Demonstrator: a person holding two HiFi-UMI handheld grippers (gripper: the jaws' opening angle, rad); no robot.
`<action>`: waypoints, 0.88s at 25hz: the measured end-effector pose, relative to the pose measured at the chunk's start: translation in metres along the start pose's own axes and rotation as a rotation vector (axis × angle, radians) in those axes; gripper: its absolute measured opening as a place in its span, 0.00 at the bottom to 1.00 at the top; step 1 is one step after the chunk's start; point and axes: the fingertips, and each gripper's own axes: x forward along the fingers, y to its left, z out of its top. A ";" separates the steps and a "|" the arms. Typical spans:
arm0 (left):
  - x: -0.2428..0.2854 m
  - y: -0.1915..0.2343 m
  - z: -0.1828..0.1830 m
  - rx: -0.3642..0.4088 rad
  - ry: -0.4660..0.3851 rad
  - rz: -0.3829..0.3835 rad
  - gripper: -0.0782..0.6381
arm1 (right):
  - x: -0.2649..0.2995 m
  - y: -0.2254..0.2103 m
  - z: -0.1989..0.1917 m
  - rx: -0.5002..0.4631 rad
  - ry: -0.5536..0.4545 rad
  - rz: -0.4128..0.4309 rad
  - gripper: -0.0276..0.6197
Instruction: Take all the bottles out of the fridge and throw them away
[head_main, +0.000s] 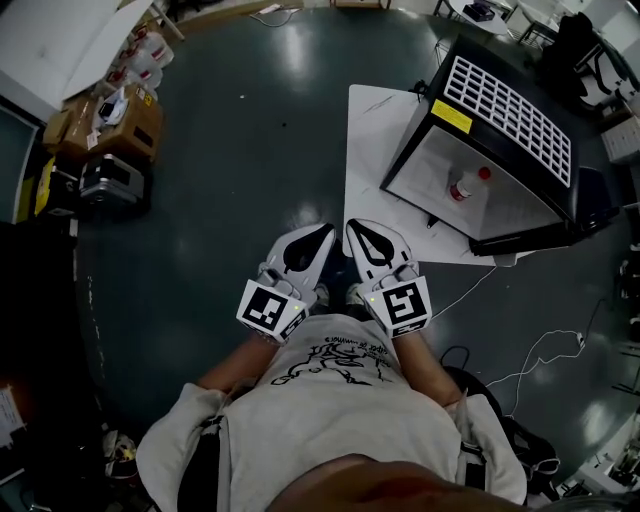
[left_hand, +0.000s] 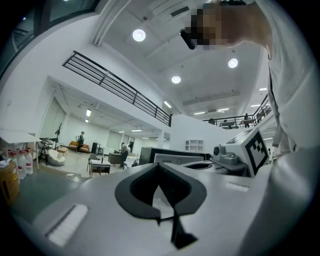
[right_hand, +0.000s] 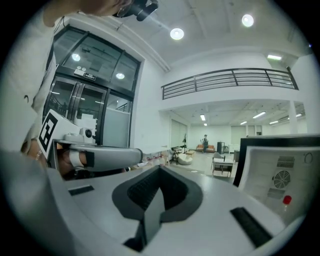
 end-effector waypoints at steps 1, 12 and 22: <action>0.000 -0.001 0.002 -0.003 0.000 -0.009 0.12 | -0.001 -0.001 0.001 0.000 0.001 -0.008 0.05; 0.023 -0.034 0.007 -0.032 -0.001 -0.168 0.12 | -0.030 -0.022 0.001 0.013 0.012 -0.131 0.05; 0.046 -0.074 0.001 -0.043 0.009 -0.318 0.12 | -0.064 -0.050 -0.007 0.026 0.024 -0.253 0.05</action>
